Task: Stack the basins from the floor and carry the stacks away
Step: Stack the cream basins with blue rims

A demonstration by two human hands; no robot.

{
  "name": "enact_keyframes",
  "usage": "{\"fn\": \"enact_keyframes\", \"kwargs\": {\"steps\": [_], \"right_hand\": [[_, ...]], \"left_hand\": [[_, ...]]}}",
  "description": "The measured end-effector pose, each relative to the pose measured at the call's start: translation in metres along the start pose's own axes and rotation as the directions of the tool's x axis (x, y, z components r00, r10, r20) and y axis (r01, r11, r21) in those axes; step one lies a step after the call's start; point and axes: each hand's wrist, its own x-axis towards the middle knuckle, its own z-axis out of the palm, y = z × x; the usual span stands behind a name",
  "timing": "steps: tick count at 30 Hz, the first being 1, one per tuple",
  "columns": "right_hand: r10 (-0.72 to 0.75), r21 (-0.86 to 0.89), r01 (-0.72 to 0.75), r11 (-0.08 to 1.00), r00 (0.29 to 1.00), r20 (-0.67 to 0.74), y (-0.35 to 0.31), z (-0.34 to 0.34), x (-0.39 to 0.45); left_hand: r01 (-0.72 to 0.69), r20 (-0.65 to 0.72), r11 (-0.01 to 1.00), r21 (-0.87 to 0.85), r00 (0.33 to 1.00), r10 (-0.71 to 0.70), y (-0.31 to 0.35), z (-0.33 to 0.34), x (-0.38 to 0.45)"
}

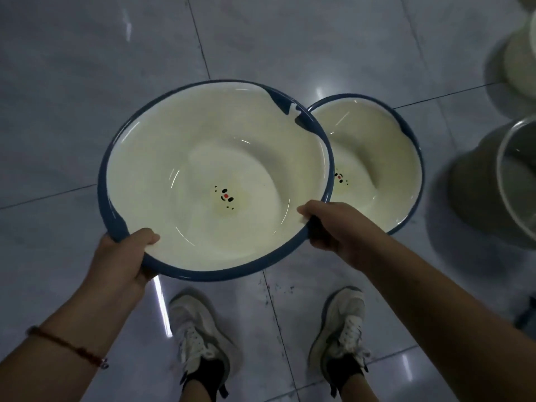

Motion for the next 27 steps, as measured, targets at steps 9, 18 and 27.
{"fn": "enact_keyframes", "kwargs": {"steps": [9,18,27], "right_hand": [[-0.359,-0.031,0.366,0.930,0.887,-0.291,-0.029,-0.150,0.005],[-0.382,-0.225,0.309,0.924,0.786,-0.486,0.022,-0.248,0.077],[-0.316,-0.302,0.182,0.936,0.811,-0.492,0.083,-0.242,0.110]], "left_hand": [[-0.131,0.192,0.986,0.108,0.975,0.109,0.003,0.106,-0.044],[-0.061,0.427,0.987,0.147,0.904,-0.008,-0.046,0.246,-0.012],[-0.286,0.268,0.713,0.640,0.953,0.142,-0.090,0.254,0.016]]}}
